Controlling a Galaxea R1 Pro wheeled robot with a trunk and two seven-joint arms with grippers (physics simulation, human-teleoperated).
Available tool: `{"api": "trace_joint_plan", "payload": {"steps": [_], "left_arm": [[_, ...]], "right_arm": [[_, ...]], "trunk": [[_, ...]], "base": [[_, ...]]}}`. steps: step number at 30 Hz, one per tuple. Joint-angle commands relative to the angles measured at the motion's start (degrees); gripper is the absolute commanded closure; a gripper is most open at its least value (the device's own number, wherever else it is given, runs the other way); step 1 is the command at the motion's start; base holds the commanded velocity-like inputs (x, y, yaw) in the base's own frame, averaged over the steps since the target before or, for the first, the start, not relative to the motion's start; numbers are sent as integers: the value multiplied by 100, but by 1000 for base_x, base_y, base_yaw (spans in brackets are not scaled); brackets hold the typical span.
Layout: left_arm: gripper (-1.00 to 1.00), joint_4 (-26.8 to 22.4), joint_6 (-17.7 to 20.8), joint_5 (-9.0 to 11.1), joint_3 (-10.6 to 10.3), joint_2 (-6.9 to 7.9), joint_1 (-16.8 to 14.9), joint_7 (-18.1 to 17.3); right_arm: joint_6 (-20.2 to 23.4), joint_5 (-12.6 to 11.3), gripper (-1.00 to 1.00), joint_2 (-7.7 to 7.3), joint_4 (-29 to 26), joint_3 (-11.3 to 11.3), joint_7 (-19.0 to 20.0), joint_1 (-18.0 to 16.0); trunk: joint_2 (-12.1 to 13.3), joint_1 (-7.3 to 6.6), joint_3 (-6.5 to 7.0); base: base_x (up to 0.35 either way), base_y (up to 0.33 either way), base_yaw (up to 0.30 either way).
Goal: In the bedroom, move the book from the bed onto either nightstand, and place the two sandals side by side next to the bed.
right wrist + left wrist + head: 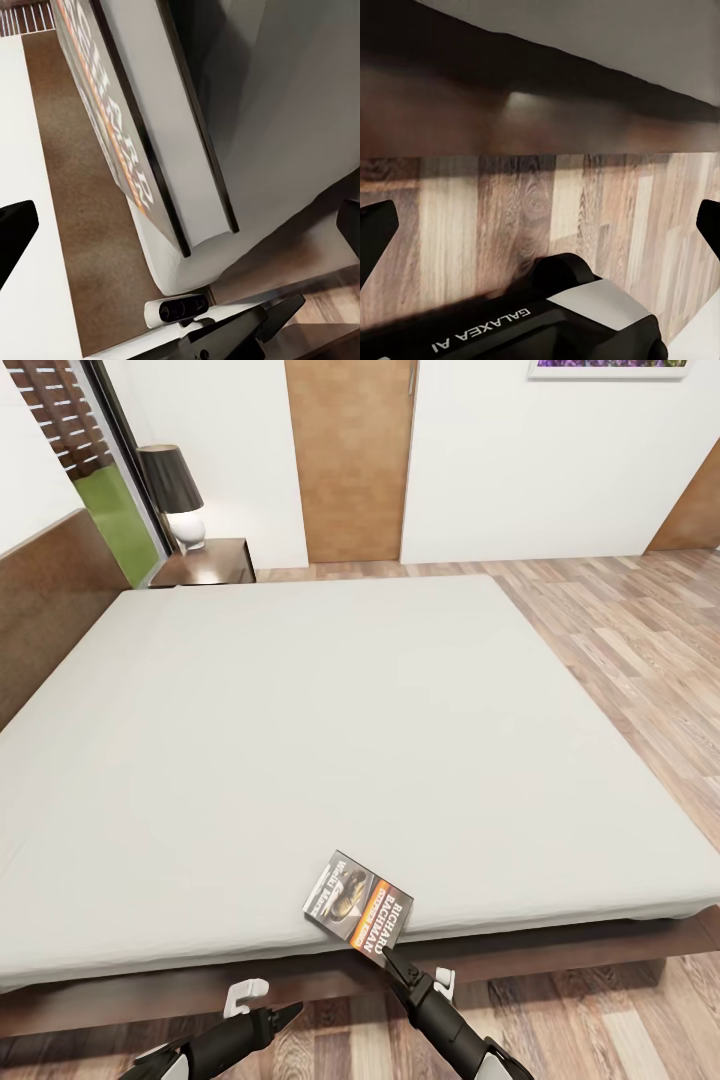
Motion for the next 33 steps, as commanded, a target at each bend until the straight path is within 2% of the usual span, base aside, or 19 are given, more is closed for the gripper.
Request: {"api": "trace_joint_plan", "payload": {"steps": [1, 19, 20, 33], "left_arm": [[-100, -3, 31, 61, -43, 4, -1, -9], [-100, -3, 31, 60, -43, 4, -1, -9], [-100, -3, 31, 61, -43, 4, -1, -9], [-100, -3, 31, 59, -43, 4, -1, -9]], "right_arm": [[57, -41, -100, 1, -3, 1, 7, 0], [57, -41, -100, 1, -2, 1, 7, 0], [57, -41, 100, 1, -3, 1, 7, 0], [64, -41, 100, 1, -5, 1, 7, 0]], "trunk": [[-1, 0, -3], [-1, 0, -3], [-1, 0, -3], [-1, 0, -3]], "base": [[0, 0, 0], [53, 0, 0], [0, 0, 0], [0, 0, 0]]}}
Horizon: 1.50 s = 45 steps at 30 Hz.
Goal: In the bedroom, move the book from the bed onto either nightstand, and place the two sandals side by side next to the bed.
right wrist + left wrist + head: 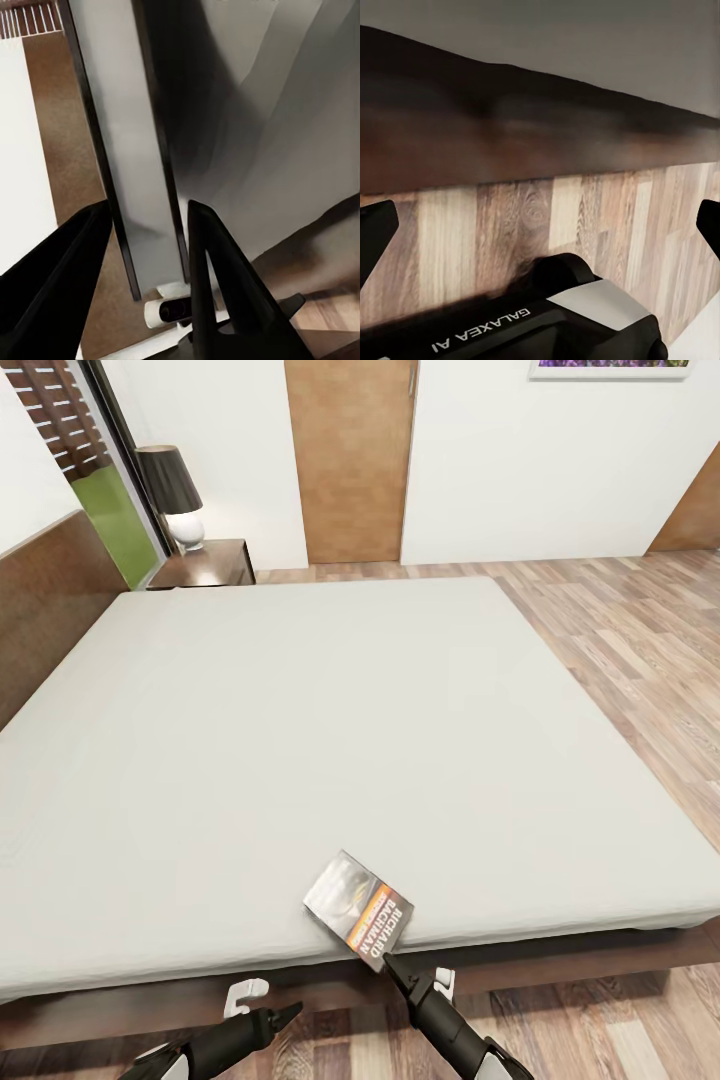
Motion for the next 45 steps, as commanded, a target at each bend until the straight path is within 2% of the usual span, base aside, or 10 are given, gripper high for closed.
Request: {"api": "trace_joint_plan", "payload": {"steps": [1, 13, 45], "left_arm": [[-100, -3, 31, 59, -43, 5, -1, -9], [-100, -3, 36, 59, -43, 8, -1, -9], [-100, -3, 49, 60, -43, 7, -1, -9]], "right_arm": [[64, -42, 100, 1, -4, -1, 5, 0], [65, -42, 100, 1, -6, -1, 5, 0], [64, -42, 100, 1, -6, -1, 5, 0]], "trunk": [[-1, 0, -3], [-1, 0, -3], [1282, -703, 571]], "base": [[0, 0, 0], [0, 0, 0], [0, 0, 0]]}}
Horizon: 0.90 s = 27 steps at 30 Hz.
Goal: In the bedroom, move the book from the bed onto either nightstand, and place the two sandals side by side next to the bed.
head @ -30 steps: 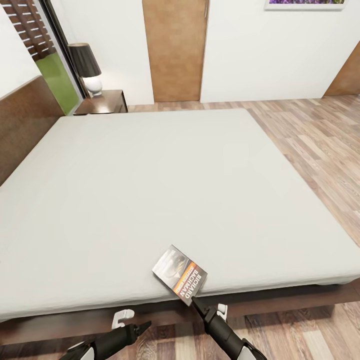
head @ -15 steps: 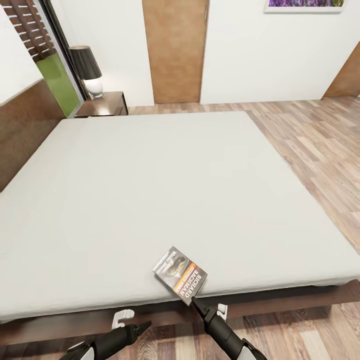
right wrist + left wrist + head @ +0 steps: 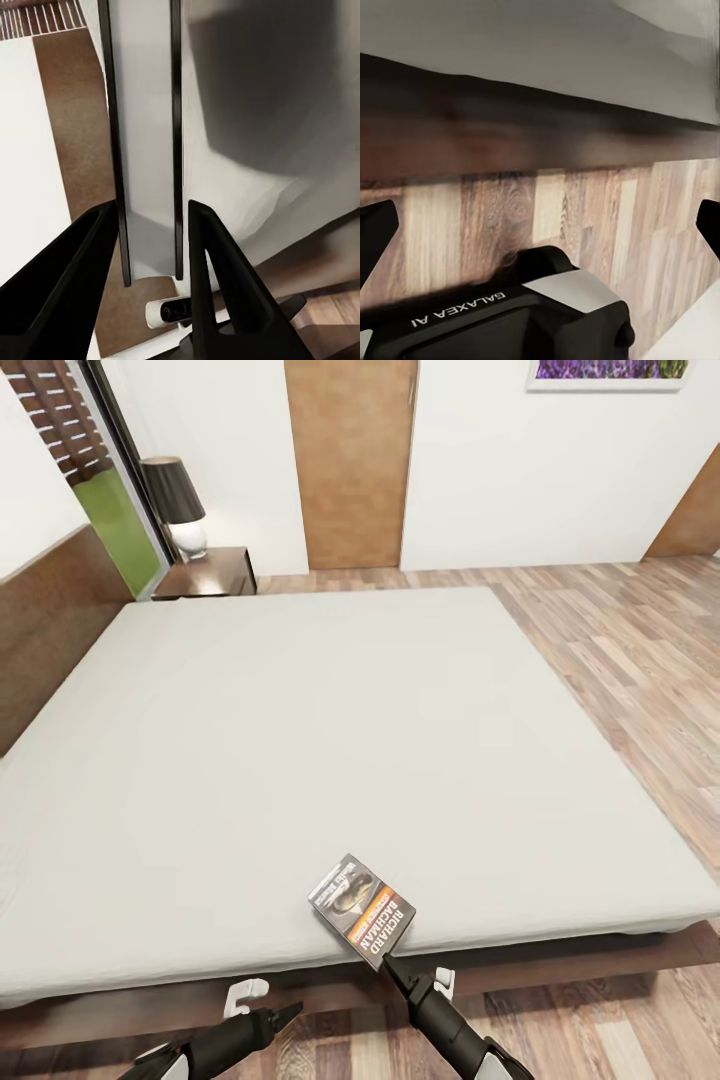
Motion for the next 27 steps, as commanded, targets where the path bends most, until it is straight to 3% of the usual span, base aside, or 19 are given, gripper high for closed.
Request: {"api": "trace_joint_plan", "payload": {"steps": [1, 27], "left_arm": [[-100, -4, 33, 58, -43, 5, -1, -10], [-100, -4, 33, 57, -43, 4, -1, -11]], "right_arm": [[54, -38, 100, 1, -2, 0, 1, 0], [47, -29, 100, 1, -2, 0, 1, 0]], "trunk": [[40, -23, 15], [1083, -594, 482]], "base": [[0, 0, 0], [0, 0, 0]]}}
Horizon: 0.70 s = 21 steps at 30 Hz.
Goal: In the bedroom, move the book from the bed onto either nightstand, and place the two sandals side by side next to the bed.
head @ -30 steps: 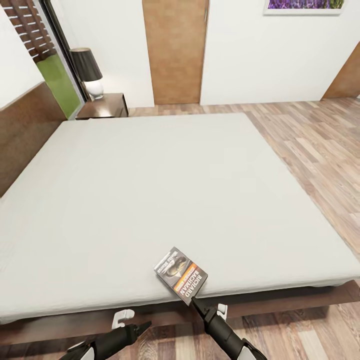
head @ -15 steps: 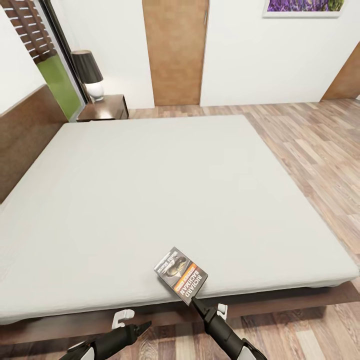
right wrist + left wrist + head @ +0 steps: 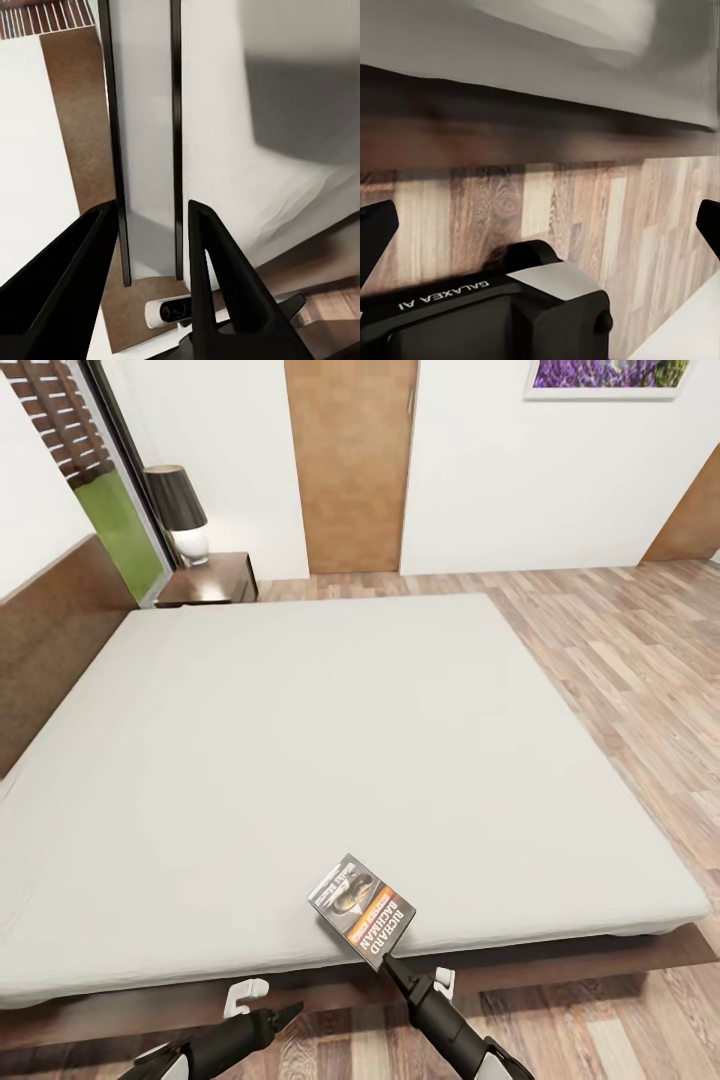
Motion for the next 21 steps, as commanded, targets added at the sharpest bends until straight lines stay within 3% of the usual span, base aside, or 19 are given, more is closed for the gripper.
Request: {"api": "trace_joint_plan", "payload": {"steps": [1, 21], "left_arm": [[-100, -4, 33, 59, -43, 6, -1, -14], [-100, -4, 40, 59, -42, 10, -1, -31]], "right_arm": [[54, -38, 100, 1, -2, 0, 0, 0], [54, -38, 100, 1, -18, 1, 0, 0]], "trunk": [[40, -23, 15], [842, -462, 374]], "base": [[0, 0, 0], [0, 0, 0]]}}
